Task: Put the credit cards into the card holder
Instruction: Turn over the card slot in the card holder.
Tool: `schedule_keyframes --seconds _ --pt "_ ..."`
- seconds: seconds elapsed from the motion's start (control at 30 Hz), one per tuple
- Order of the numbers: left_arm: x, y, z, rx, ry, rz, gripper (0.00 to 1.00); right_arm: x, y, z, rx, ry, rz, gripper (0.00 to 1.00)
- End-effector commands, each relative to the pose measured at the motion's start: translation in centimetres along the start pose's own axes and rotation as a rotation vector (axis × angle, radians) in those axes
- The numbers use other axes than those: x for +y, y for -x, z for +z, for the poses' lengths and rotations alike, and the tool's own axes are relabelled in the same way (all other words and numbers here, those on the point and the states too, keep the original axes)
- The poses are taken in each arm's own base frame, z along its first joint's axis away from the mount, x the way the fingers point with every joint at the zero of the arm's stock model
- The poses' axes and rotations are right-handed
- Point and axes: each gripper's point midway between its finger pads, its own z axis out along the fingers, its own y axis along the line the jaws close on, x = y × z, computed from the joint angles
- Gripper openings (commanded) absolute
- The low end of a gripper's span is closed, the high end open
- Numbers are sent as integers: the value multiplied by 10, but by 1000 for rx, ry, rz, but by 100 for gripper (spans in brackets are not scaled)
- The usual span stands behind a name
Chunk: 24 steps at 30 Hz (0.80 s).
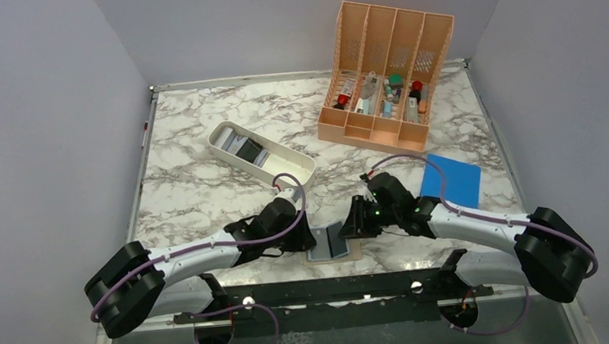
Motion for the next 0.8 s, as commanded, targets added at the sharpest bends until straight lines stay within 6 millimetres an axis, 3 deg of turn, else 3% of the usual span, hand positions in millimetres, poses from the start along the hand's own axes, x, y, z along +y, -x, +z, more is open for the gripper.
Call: schedule_keyframes --seconds 0.0,0.23,0.53,0.63,0.77 --pt "7 -5 -1 2 14 -5 47 27 3 -9 -21 130 -27 33" --pt "7 -6 1 4 13 -8 47 38 3 -11 -33 210 -40 33" --pt "7 -6 1 6 14 -10 47 42 -1 -6 -34 278 -29 11" --pt "7 -6 1 7 14 -11 47 47 1 -6 -43 309 -42 12" --pt "7 -5 1 4 13 -12 47 52 1 -5 -32 339 -53 25"
